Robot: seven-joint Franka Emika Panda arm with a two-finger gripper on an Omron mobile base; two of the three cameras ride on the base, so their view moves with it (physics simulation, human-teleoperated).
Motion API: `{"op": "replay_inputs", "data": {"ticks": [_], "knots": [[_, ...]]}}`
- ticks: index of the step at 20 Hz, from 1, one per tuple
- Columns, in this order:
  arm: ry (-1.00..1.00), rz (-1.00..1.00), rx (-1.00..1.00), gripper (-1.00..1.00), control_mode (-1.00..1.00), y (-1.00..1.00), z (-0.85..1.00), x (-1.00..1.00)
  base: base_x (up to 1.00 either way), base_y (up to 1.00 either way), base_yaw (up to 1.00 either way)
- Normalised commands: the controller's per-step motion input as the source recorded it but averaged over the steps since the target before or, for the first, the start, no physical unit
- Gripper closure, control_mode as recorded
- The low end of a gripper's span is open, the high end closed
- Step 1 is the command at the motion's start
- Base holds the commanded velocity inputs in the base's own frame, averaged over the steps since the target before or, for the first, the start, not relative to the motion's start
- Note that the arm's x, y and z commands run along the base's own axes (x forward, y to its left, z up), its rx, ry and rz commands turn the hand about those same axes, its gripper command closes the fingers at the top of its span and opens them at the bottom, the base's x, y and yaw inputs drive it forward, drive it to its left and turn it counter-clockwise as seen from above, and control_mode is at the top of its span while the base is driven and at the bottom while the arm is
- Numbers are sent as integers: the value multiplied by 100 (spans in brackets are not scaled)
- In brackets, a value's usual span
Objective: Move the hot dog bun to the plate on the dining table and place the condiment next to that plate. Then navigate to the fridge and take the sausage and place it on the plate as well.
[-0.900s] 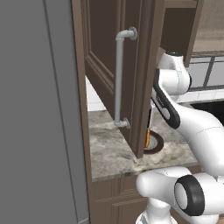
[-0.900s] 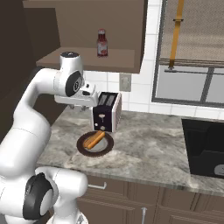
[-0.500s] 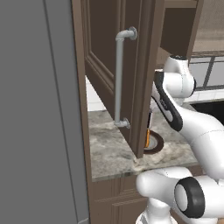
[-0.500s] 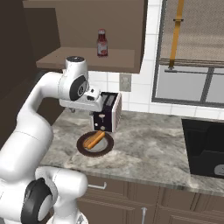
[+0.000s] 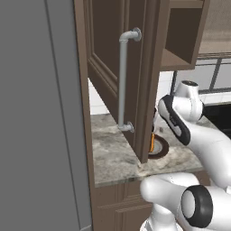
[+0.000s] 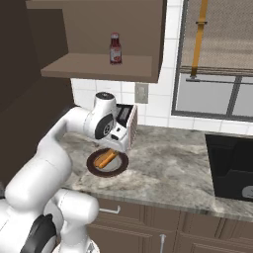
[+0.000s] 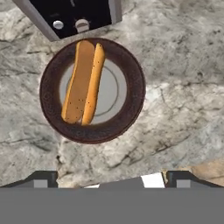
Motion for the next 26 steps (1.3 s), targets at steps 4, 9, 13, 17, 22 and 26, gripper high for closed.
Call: {"op": "replay_inputs", "data": {"ticks": [4, 9, 13, 17, 22, 26], "knots": [[0, -2, 16, -100, -100, 0, -50, 29, 0, 0, 0], [1, 0, 25, -100, -100, 0, -60, 47, 0, 0, 0], [0, 0, 6, -100, -100, 17, -27, 60, 0, 0, 0], [5, 0, 1, -100, -100, 12, -17, 27, 0, 0, 0], [6, 17, 0, -100, -100, 4, -24, -7, 0, 0, 0], [6, 15, -2, -100, -100, 31, -50, 5, 0, 0, 0]]}}
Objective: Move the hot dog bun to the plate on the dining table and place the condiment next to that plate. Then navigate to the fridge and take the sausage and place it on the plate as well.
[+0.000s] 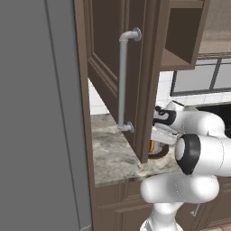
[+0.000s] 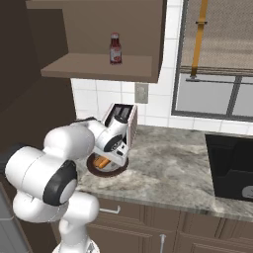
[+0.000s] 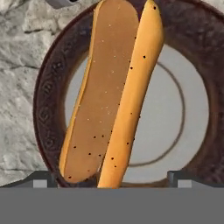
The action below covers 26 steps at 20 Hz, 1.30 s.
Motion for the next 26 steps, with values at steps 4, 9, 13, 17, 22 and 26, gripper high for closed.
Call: {"op": "replay_inputs", "data": {"ticks": [4, 9, 13, 17, 22, 26], "knots": [[1, 15, 0, -100, -100, 4, -39, 14, 0, 0, 0], [0, 11, 2, -100, -100, -5, -15, 8, 0, 0, 0], [0, 8, 4, -100, -100, -8, -2, 13, 0, 0, 0], [0, 6, 0, -100, -100, 0, -25, 7, 0, 0, 0], [0, 5, 0, 100, -100, 0, -32, 2, 0, 0, 0], [0, 4, 0, 100, -100, 0, -5, 0, 0, 0, 0]]}}
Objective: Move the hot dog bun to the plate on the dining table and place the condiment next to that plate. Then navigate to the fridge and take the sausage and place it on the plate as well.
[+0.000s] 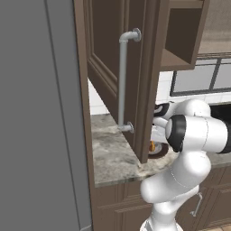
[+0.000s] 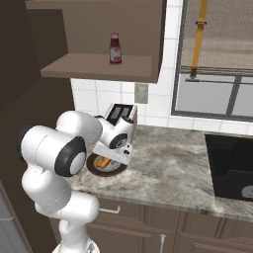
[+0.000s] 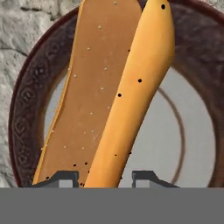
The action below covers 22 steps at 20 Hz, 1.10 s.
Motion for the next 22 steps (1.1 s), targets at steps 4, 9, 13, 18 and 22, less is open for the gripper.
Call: {"op": "replay_inputs", "data": {"ticks": [4, 9, 13, 18, 22], "knots": [[1, 4, 0, 100, -100, 8, 0, 0, 0, 0, 0], [1, 10, 0, 100, -100, 17, 17, 0, 0, 0, 0], [3, 17, -16, 100, -100, 12, 37, -6, 0, 0, 0], [0, 14, -22, 100, -100, 0, 45, -32, 0, 0, 0], [0, 11, -28, 100, -100, 1, 42, -31, 0, 0, 0]]}}
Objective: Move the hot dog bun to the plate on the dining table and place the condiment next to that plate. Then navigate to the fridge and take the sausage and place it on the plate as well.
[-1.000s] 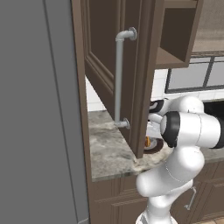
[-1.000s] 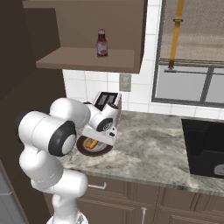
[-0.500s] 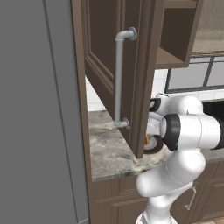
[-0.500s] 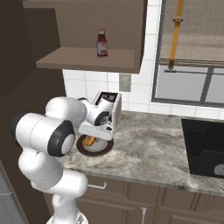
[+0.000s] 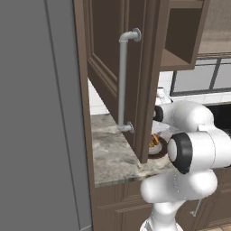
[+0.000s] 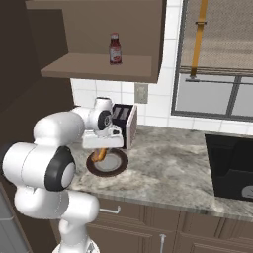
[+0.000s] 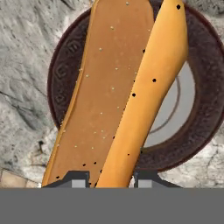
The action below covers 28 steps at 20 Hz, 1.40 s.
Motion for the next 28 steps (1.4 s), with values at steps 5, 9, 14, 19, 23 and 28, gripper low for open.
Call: {"op": "replay_inputs", "data": {"ticks": [5, 9, 14, 19, 23, 28], "knots": [[0, 6, -23, 100, -100, 16, 69, -28, 0, 0, 0], [0, 1, -15, 100, -100, 4, 91, -28, 0, 0, 0], [0, -1, -12, 100, -100, 1, 99, -26, 0, 0, 0], [0, -1, -10, 100, -100, 9, 95, -22, 0, 0, 0], [-1, 5, 11, 100, -100, -8, 53, -34, 0, 0, 0], [-11, 7, 19, 100, -100, -6, 37, -23, 0, 0, 0]]}}
